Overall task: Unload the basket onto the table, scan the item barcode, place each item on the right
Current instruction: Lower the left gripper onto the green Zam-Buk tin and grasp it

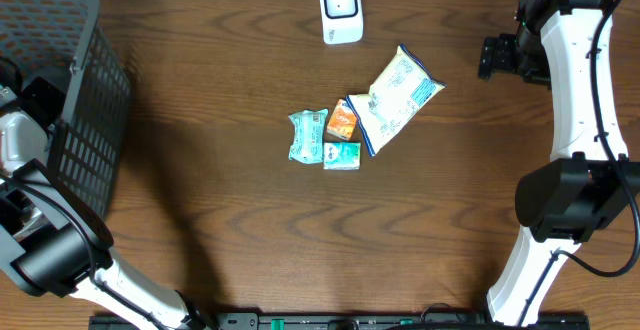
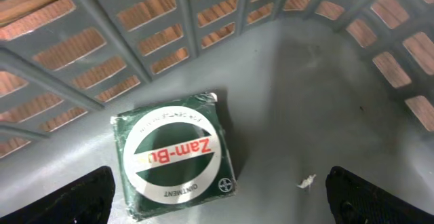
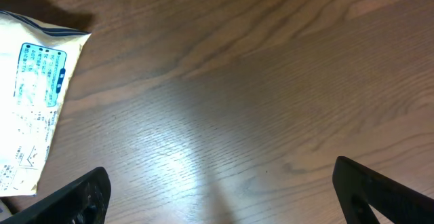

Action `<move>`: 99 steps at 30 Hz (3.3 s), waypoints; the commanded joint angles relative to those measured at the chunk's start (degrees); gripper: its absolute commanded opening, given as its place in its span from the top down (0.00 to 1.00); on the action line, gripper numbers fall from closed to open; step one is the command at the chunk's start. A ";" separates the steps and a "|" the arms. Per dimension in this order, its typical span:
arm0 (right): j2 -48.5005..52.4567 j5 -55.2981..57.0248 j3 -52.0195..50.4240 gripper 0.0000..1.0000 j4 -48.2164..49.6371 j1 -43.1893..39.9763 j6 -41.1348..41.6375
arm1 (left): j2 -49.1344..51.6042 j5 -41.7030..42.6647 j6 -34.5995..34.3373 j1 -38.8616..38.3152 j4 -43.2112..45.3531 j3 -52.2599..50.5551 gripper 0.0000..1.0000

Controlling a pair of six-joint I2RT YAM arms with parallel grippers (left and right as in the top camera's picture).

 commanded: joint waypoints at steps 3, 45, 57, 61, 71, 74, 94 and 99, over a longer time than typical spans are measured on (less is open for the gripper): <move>-0.98 0.68 1.03 0.01 -0.02 0.17 0.90 | 0.63 -2.80 -4.68 0.31 0.52 -0.44 0.02; -0.98 0.68 1.03 0.01 -0.02 -0.07 0.90 | 8.74 -2.84 -1.79 2.38 6.64 -0.55 0.02; -0.98 0.68 1.03 0.01 0.00 -0.20 0.90 | 10.40 -2.84 0.72 2.40 5.35 -0.55 0.14; -0.98 0.68 1.03 0.01 -0.02 -0.20 0.90 | 10.38 -2.82 0.68 2.38 4.81 -0.55 0.20; -0.98 0.68 1.03 0.01 -0.02 -0.20 0.90 | 7.72 -2.80 0.66 2.38 3.37 -0.52 0.34; -0.98 0.68 1.03 0.01 0.00 -0.20 0.90 | 6.16 -2.78 0.22 2.38 2.80 -0.52 0.34; -0.98 0.68 1.03 0.01 0.00 -0.20 0.90 | -19.61 11.39 -12.13 2.08 -1.66 -0.52 0.34; -0.98 0.68 1.03 0.01 -0.02 -0.20 0.90 | -28.15 20.63 -20.98 0.66 -1.22 -0.52 0.34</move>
